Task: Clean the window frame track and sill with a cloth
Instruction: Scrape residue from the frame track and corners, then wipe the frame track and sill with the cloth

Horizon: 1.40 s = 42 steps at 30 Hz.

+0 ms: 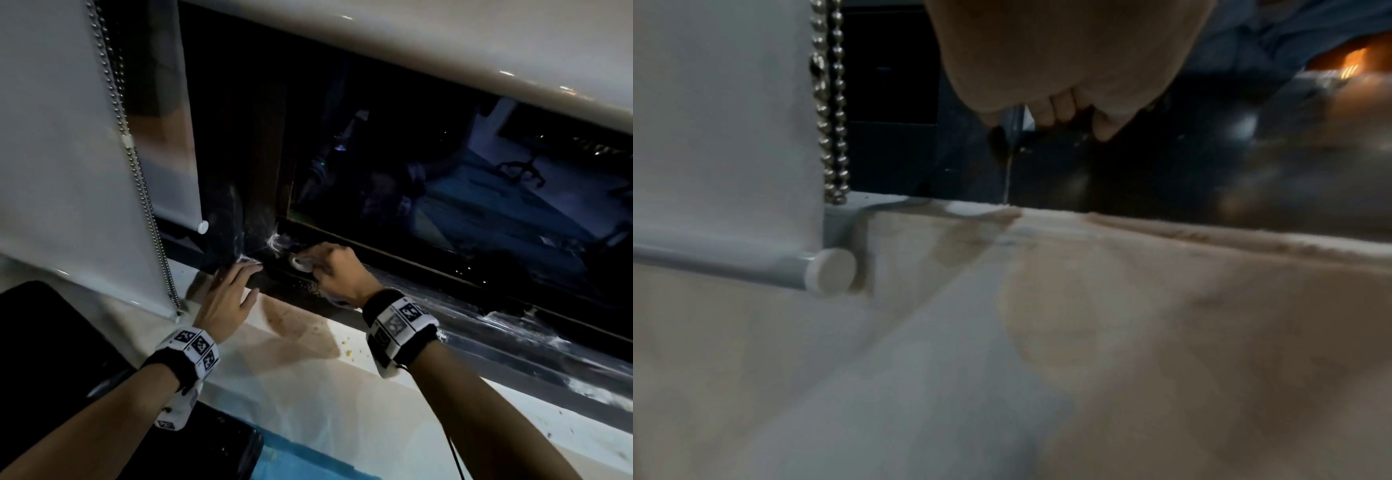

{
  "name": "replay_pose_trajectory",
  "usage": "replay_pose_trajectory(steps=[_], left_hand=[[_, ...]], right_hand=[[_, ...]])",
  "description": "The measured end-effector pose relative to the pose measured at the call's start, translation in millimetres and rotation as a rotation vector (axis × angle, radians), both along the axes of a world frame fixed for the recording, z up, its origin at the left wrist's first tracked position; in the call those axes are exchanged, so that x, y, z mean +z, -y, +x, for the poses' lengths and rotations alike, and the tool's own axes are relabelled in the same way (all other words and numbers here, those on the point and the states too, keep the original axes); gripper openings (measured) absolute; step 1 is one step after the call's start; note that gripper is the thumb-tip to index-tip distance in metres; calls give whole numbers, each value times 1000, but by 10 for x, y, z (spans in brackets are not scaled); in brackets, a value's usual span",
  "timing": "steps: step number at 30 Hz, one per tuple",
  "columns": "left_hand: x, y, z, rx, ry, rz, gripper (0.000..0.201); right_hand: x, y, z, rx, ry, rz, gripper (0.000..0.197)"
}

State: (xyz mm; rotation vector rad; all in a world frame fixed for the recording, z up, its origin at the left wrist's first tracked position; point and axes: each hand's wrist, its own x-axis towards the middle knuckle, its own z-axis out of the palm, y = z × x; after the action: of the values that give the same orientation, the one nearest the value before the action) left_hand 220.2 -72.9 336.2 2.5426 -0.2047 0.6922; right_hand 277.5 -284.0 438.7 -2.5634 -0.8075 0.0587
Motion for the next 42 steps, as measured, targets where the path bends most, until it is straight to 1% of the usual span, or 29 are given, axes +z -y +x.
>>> replay_pose_trajectory(steps=[2,4,5,8,10,12,13,15,17,19,20,21,23,25,27,29,32,34,35,37,39,40,41,42], left_hand=[[100,88,-53,-70,-4,-227,33],[224,192,-132,-138,-45,-451,38],[294,246,-165,-157,-69,-546,42],[540,374,-229,-209,-93,-779,39],[636,420,-230,-238,-105,-958,38],[665,416,-208,-240,-125,-1138,37],[664,398,-194,-204,-127,-1173,36],[648,337,-158,-95,-92,-1174,38],[624,257,-136,67,-6,-1144,40],[595,168,-129,233,93,-1024,37],[570,129,-121,270,140,-921,35],[522,96,-101,262,181,-793,34],[363,50,-31,170,200,-501,40],[160,40,49,151,131,-221,47],[32,105,85,222,65,-86,44],[-26,214,115,286,80,-65,35],[-32,373,159,351,123,-167,25],[-60,456,187,366,117,-213,21],[-79,497,188,332,99,-209,22],[-91,548,174,180,54,-159,27],[-8,508,137,64,19,-156,34],[60,462,118,47,11,-199,36],[129,409,97,69,14,-264,35],[199,351,76,153,38,-336,32]], right_hand=[[94,-34,-51,-70,-6,209,29],[145,-136,-138,-127,-1,368,26],[143,-202,-179,-131,-7,413,25],[57,-412,-286,-101,-25,431,25],[16,-507,-323,-80,-34,432,22],[1,-567,-340,-60,-119,495,18],[1,-574,-343,-52,-174,525,20],[-4,-554,-332,-38,-213,536,26],[-6,-502,-304,-31,-180,533,30],[42,-409,-258,-56,-124,543,30],[88,-337,-227,-85,-88,533,29],[139,-254,-189,-113,-46,513,28],[238,-52,-109,-150,40,465,27],[295,155,-22,-190,109,430,27],[317,370,53,-224,158,383,27],[323,597,97,-252,189,339,26],[296,942,90,-314,183,299,26],[260,1122,69,-342,179,263,26],[241,1195,53,-350,175,252,27],[219,1309,26,-353,164,242,28],[200,1397,25,-355,161,253,28],[196,1434,32,-361,166,263,28],[197,1485,38,-371,179,266,28],[201,1527,47,-384,196,257,28]])
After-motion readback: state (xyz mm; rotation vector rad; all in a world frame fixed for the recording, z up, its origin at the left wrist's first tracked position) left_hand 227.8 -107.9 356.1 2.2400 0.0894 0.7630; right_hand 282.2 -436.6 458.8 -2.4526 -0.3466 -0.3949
